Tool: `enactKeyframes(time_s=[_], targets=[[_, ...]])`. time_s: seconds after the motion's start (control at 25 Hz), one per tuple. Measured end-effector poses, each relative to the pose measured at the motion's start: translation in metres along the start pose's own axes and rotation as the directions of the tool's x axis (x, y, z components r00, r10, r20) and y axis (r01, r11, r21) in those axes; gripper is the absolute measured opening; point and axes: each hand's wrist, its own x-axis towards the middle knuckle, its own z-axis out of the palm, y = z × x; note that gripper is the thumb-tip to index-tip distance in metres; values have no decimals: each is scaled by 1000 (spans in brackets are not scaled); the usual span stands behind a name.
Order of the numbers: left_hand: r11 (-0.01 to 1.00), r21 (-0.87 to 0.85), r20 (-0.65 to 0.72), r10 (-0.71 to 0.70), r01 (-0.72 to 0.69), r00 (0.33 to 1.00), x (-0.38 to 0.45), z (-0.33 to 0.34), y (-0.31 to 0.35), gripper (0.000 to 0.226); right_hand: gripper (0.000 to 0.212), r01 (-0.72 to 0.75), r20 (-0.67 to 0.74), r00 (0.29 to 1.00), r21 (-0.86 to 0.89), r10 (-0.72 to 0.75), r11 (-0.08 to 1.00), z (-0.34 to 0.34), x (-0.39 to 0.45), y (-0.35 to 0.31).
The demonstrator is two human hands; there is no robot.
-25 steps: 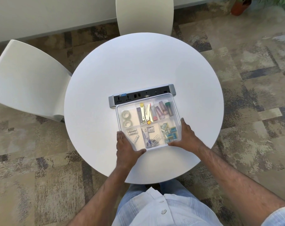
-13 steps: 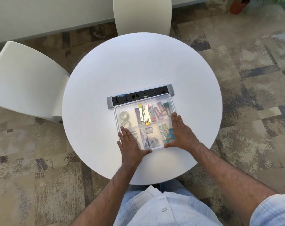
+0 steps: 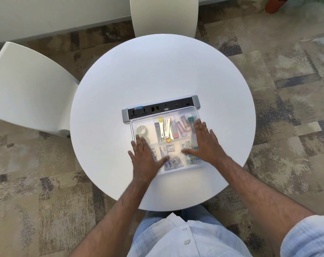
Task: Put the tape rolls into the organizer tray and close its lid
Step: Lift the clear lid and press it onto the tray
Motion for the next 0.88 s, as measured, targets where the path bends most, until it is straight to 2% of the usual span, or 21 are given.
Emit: enactKeyframes(time_s=[0.12, 0.2, 0.32, 0.48, 0.76, 0.88], targets=[[992, 107, -57, 73, -66, 996, 42, -28, -2, 109, 97, 56, -49, 997, -57, -59, 997, -21, 33, -14], [977, 176, -50, 134, -124, 990, 69, -43, 4, 97, 89, 117, -35, 992, -108, -122, 987, -32, 58, -29], [935, 269, 23, 234, -231, 972, 97, -52, 22, 84, 81, 210, 27, 978, -212, -209, 955, -34, 90, -55], [894, 340, 137, 260, -292, 956, 112, -44, 38, 73, 71, 248, 117, 968, -292, -223, 924, -19, 110, -75], [912, 302, 143, 246, -278, 959, 114, -37, 37, 68, 66, 234, 115, 971, -271, -210, 934, -10, 114, -72], [944, 226, 60, 231, -239, 971, 109, -44, 30, 71, 68, 223, 18, 975, -173, -223, 959, -18, 98, -62]])
